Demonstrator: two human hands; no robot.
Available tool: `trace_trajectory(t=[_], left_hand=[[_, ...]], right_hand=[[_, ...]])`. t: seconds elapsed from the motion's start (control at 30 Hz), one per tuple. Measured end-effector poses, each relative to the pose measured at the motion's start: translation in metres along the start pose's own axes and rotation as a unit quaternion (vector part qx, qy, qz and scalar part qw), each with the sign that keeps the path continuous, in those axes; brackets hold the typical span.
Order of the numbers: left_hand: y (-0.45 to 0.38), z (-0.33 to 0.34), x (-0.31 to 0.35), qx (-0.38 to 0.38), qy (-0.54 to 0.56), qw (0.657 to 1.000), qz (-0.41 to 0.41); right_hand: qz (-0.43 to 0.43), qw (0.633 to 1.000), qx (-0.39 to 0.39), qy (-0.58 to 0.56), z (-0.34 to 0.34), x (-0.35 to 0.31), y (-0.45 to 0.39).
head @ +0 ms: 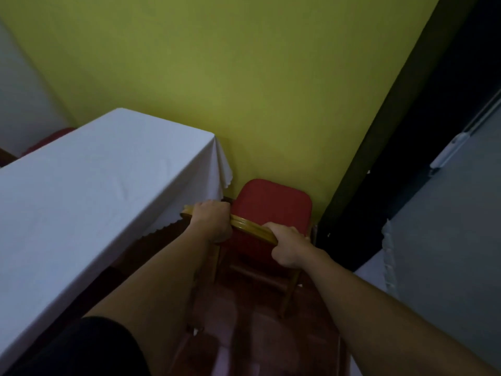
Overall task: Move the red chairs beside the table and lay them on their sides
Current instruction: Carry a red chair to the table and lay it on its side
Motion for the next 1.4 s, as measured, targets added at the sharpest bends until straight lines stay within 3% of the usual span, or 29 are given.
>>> trace_trajectory(t=[0.2, 0.43, 0.5, 0.6, 0.67, 0.7, 0.83, 0.9, 0.97, 1.03, 1.17, 1.4], left_hand=[[0.023, 0.012, 0.009, -0.053, -0.024, 0.998, 0.028], [0.066, 0.025, 0.030, -0.115, -0.009, 0.990, 0.079], [0.074, 0.026, 0.029, -0.140, 0.022, 0.984, 0.104], [0.078, 0.032, 0.010, -0.182, 0.114, 0.970, 0.112], [0.078, 0.041, -0.009, -0.187, 0.115, 0.971, 0.090], [0.079, 0.045, -0.017, -0.187, 0.105, 0.974, 0.074], [0.083, 0.043, -0.018, -0.192, 0.068, 0.976, 0.075], [0.085, 0.039, -0.013, -0.198, 0.061, 0.974, 0.087], [0.090, 0.040, -0.010, -0.209, 0.054, 0.972, 0.094], [0.096, 0.042, -0.006, -0.214, 0.053, 0.971, 0.091], [0.115, 0.042, 0.009, -0.219, 0.075, 0.968, 0.097], [0.136, 0.033, 0.036, -0.205, 0.097, 0.968, 0.107]], right_hand=[[0.005, 1.000, -0.002, 0.010, 0.001, 0.010, 0.020], [0.040, 0.997, 0.049, 0.046, 0.005, 0.032, 0.054], [0.082, 0.994, 0.074, 0.019, 0.009, 0.046, 0.063], [0.127, 0.975, 0.141, -0.120, 0.014, 0.060, 0.077], [0.169, 0.934, 0.189, -0.251, 0.018, 0.061, 0.087], [0.201, 0.897, 0.202, -0.339, 0.023, 0.062, 0.091], [0.199, 0.675, 0.189, -0.685, 0.051, 0.043, 0.092], [0.192, 0.616, 0.173, -0.744, 0.057, 0.021, 0.086], [0.190, 0.587, 0.162, -0.770, 0.063, -0.006, 0.079], [0.196, 0.587, 0.196, -0.761, 0.068, -0.018, 0.073], [0.231, 0.620, 0.298, -0.688, 0.064, -0.007, 0.075], [0.227, 0.694, 0.299, -0.615, 0.041, 0.015, 0.081]])
Point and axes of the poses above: each hand's wrist, its own y-axis away from the middle knuckle, its own z-axis out of the palm, x = y × z, the point moved 3 cm from there along -y, towards the middle knuckle, and after that the axes turned 7 degrees about -z, right-handed, at the moved point
